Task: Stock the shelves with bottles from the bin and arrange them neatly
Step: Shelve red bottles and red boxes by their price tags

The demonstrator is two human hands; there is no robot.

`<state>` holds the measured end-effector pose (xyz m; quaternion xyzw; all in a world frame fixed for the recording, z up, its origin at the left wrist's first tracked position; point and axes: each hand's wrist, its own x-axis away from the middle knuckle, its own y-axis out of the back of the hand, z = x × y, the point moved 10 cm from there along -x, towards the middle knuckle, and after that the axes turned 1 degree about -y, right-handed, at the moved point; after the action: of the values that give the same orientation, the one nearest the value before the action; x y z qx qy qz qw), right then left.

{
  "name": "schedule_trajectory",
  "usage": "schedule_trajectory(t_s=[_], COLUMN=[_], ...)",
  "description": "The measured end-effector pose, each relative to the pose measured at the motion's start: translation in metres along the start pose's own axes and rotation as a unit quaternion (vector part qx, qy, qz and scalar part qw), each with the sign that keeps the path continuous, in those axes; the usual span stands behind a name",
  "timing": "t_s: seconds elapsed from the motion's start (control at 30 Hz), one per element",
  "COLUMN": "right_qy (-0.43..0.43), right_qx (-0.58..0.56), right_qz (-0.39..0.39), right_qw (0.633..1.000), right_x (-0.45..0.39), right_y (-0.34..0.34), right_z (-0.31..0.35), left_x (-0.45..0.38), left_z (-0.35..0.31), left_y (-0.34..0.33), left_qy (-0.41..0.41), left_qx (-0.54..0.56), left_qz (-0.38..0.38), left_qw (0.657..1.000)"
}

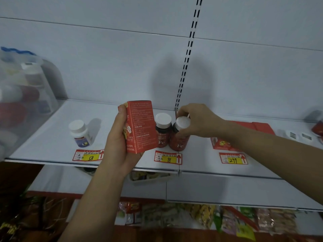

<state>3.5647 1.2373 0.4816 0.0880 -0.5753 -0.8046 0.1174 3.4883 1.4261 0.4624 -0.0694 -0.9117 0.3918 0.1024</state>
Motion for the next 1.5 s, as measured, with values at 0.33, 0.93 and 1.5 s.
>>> schedule_trajectory(t_s=[0.33,0.93,1.5], right_qy=[0.026,-0.065,-0.047], right_qx=[-0.071,-0.088,0.028], right_qz=[-0.096,-0.074,-0.073], right_qw=[0.993,0.991,0.996], right_x=[0.043,0.159,0.156], right_y=[0.060,0.188,0.215], right_z=[0.031,-0.062,-0.222], left_x=[-0.002,-0.037,-0.118], left_z=[-0.003,0.091,0.243], left_y=[-0.015,-0.231,-0.234], left_qy=[-0.030,-0.192,-0.150], left_qx=[-0.075,-0.444,-0.852], left_qz=[0.002,0.309,0.296], left_qw=[0.997,0.819,0.404])
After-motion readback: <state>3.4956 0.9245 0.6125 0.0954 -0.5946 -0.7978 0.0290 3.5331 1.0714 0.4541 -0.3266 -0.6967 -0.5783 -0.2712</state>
